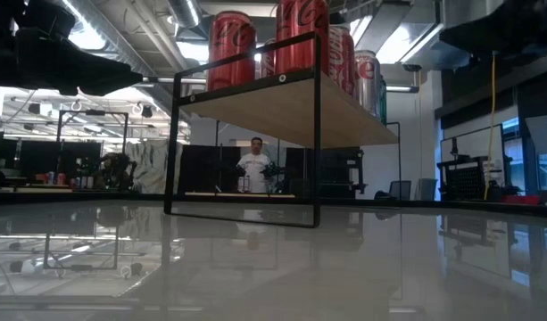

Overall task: Place canned beverage on shelf
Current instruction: Return to Home Position

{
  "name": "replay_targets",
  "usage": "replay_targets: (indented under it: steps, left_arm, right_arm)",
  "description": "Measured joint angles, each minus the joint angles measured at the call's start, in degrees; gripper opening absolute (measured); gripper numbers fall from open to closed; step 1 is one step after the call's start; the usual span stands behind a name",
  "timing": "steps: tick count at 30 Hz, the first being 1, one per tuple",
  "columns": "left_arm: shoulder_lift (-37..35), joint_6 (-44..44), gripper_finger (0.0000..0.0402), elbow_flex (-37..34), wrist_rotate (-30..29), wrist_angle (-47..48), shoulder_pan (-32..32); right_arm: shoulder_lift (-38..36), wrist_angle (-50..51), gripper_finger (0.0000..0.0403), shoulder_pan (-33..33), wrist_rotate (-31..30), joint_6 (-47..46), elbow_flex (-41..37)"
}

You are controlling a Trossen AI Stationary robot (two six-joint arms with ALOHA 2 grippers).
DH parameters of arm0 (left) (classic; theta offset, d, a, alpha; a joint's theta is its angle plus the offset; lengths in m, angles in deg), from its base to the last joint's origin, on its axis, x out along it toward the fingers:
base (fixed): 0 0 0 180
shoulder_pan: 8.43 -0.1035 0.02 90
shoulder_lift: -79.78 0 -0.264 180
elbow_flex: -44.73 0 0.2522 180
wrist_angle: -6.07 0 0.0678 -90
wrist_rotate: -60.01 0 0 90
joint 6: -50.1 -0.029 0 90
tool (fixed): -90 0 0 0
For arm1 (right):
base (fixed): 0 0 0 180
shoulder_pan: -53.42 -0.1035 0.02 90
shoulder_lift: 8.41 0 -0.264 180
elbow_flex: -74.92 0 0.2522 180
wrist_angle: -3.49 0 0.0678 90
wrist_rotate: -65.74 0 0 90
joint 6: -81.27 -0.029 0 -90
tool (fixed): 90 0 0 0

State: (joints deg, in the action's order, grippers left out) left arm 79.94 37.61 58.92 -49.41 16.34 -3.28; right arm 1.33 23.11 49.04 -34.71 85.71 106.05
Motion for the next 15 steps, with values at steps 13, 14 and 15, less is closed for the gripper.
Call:
replay_targets:
  steps: [13, 14, 15]
  left_arm:
    - [-0.02, 0.0, 0.033, 0.0, 0.0, 0.0, 0.02]
    - [-0.02, 0.0, 0.033, -0.01, 0.0, -0.01, 0.01]
    - [-0.01, 0.0, 0.033, -0.01, 0.0, -0.01, 0.01]
  right_arm:
    - [-9.59, 0.19, 0.0001, 0.0, -0.62, -1.61, -5.81]
    - [-9.59, 0.81, 0.0001, 0.0, -0.58, -1.63, -5.95]
    - [-9.57, 1.15, 0.0001, 0.0, -0.6, -1.62, -5.97]
